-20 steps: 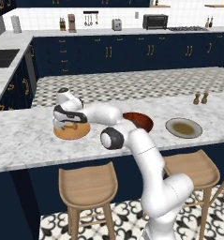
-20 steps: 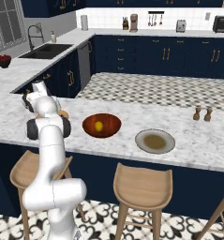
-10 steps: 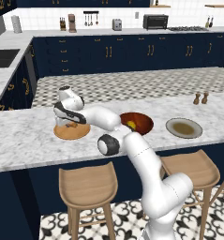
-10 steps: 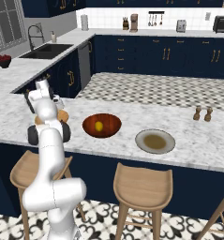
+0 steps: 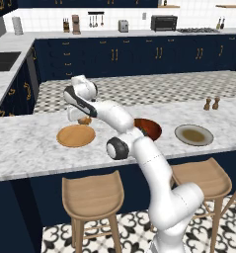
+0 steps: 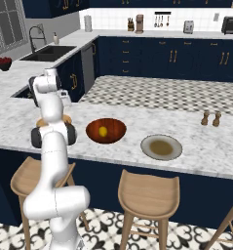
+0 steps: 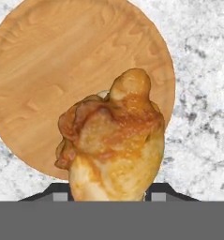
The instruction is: Pick the chicken drumstick and lemon from their plates and place them in the bowl. Then put the bowl in the fridge.
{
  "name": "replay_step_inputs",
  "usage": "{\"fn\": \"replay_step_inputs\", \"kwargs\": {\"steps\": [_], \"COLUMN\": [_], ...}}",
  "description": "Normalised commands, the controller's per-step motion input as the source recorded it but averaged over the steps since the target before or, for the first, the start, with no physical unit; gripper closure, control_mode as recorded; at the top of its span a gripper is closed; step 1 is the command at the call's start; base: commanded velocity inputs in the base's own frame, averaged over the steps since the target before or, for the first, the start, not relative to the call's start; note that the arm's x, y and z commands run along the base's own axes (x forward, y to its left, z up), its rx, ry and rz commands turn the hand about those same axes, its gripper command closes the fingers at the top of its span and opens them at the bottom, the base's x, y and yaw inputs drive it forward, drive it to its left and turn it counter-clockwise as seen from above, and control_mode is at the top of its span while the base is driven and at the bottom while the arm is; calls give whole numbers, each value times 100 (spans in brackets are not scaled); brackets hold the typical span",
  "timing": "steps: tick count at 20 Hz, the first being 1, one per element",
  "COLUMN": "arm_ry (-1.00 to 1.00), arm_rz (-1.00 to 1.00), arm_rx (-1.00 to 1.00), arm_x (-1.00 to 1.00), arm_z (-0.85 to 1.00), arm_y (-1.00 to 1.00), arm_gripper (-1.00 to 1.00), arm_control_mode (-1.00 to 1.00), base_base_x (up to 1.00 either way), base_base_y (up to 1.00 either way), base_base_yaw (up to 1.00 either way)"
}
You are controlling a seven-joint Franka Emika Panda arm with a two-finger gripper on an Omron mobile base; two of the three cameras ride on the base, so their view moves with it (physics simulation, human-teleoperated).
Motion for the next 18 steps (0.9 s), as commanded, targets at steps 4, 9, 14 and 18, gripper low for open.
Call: {"fn": "replay_step_inputs", "kwargs": {"steps": [4,9,14,18], "arm_ry": [-24,-25,-15,-8], "arm_rz": [1,2,0,0], "arm_rx": [19,18,13,5], "arm_x": [-100,-100,-77,-41], "arm_z": [7,11,46,57], "arm_y": [-100,-100,-100,-100], "arm_gripper": [100,100,100,100], "arm_control_mode": [-100,-100,-100,-100], "base_base_x": [0,0,0,0], "base_base_y": [0,0,0,0], "base_base_yaw": [0,0,0,0]}}
